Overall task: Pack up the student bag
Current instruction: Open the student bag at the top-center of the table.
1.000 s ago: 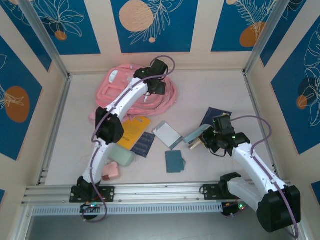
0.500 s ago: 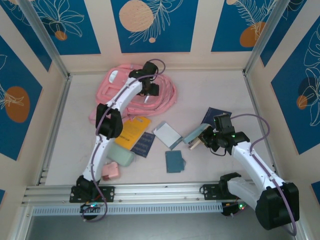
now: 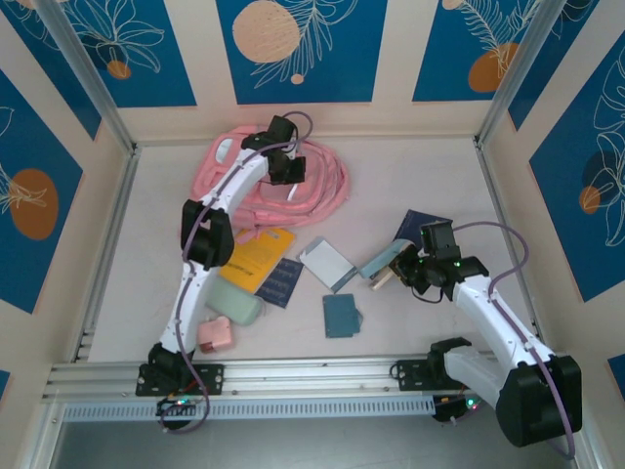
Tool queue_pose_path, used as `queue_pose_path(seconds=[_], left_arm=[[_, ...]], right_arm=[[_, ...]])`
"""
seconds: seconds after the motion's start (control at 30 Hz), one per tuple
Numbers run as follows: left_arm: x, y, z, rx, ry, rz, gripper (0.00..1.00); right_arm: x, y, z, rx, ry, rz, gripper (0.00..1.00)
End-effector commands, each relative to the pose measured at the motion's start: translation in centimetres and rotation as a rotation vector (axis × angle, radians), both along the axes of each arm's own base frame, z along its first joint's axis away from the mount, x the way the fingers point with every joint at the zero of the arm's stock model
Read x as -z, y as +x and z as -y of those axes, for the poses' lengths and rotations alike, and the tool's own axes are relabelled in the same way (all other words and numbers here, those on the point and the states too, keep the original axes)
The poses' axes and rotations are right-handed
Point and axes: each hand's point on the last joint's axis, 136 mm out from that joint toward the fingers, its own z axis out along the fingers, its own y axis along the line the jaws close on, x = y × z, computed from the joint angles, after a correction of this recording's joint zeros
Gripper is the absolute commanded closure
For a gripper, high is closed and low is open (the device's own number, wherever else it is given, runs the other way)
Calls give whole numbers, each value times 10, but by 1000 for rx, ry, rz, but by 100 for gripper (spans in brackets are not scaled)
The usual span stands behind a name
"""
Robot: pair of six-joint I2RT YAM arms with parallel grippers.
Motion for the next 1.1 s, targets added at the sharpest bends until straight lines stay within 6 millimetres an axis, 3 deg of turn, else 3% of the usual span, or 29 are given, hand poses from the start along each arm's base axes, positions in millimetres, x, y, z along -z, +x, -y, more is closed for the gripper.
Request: queue_pose_path(seconds=[0.0,0.27,0.37,0.57,0.77,1.0,1.07], left_arm=[[-87,-19,12,104,-99,113,100],[-181,-52,-8,137,-124,255,100],[-205,-69,-10,160,-163,279,100],[-227,-108,-13,236,-213,288,100],[-228,-132,-17,285,-230,282,100],[-185,-151,10,360,-214,151,99],[-176,-155,15,362,-171,138,84]], right_arm=[[-35,23,-6,-36,12,114,97],[-77,46,-15,-87,28,221,97],[-91,55,-24,-130,47,254,98],[-113,70,-52,-224,71,292,98],[-109,94,-73,-206,150,260,98],[-98,127,-115,-181,383,158,99],[-99,134,-125,-176,455,152,100]])
